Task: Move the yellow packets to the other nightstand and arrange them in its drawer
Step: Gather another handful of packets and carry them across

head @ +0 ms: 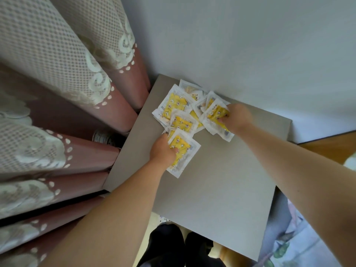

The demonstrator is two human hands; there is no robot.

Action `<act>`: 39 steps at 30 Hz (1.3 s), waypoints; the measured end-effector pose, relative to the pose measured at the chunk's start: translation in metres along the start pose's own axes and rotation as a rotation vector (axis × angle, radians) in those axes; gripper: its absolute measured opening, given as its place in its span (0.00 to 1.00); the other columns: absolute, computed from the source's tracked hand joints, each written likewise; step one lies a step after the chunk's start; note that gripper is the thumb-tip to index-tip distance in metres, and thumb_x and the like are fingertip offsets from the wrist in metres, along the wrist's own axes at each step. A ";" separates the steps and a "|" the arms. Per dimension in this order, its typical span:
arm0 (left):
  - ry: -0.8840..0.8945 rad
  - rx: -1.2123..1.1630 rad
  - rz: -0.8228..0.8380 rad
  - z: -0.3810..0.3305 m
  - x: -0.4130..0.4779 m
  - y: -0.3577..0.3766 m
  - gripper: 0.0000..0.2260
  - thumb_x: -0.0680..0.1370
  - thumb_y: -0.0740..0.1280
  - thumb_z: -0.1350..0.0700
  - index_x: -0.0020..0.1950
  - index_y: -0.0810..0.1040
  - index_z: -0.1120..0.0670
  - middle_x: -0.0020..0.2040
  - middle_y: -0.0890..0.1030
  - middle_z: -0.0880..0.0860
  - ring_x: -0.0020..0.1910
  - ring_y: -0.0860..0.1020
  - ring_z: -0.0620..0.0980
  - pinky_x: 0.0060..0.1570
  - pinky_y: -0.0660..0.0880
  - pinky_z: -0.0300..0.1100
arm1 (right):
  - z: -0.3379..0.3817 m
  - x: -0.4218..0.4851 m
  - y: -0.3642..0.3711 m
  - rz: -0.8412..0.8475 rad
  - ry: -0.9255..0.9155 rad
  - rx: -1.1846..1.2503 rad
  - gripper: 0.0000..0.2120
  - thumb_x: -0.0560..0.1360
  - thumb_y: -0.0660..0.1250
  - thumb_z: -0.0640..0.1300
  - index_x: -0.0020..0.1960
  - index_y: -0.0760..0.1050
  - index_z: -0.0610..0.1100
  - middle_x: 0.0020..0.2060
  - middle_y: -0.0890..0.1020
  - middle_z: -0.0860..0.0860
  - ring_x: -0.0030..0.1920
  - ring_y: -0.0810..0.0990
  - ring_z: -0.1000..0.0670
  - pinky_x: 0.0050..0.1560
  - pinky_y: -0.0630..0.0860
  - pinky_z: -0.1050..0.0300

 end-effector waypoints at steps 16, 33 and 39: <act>-0.040 0.074 0.083 0.000 0.012 0.006 0.25 0.75 0.68 0.59 0.72 0.66 0.52 0.61 0.77 0.52 0.60 0.76 0.54 0.57 0.73 0.45 | -0.006 0.001 0.003 -0.077 0.121 0.218 0.26 0.67 0.75 0.45 0.60 0.67 0.42 0.54 0.78 0.46 0.54 0.78 0.43 0.46 0.71 0.54; -0.255 -0.586 0.155 -0.011 -0.072 -0.009 0.07 0.71 0.75 0.61 0.47 0.80 0.56 0.50 0.83 0.58 0.46 0.82 0.56 0.52 0.79 0.52 | -0.017 -0.135 0.032 0.367 0.520 1.628 0.26 0.65 0.70 0.37 0.63 0.73 0.34 0.57 0.80 0.38 0.55 0.81 0.41 0.54 0.77 0.42; -0.170 -0.870 0.236 -0.043 -0.136 -0.035 0.10 0.75 0.70 0.63 0.55 0.78 0.57 0.51 0.83 0.56 0.48 0.82 0.55 0.52 0.78 0.53 | 0.011 -0.197 0.007 0.409 0.486 1.699 0.10 0.74 0.65 0.35 0.55 0.76 0.37 0.51 0.82 0.40 0.49 0.83 0.42 0.51 0.79 0.41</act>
Point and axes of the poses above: each hand's wrist, its own x-axis towards the middle knuckle, its own y-axis out of the palm, z = x × y, the point moved 7 cm from there along x, towards the middle knuckle
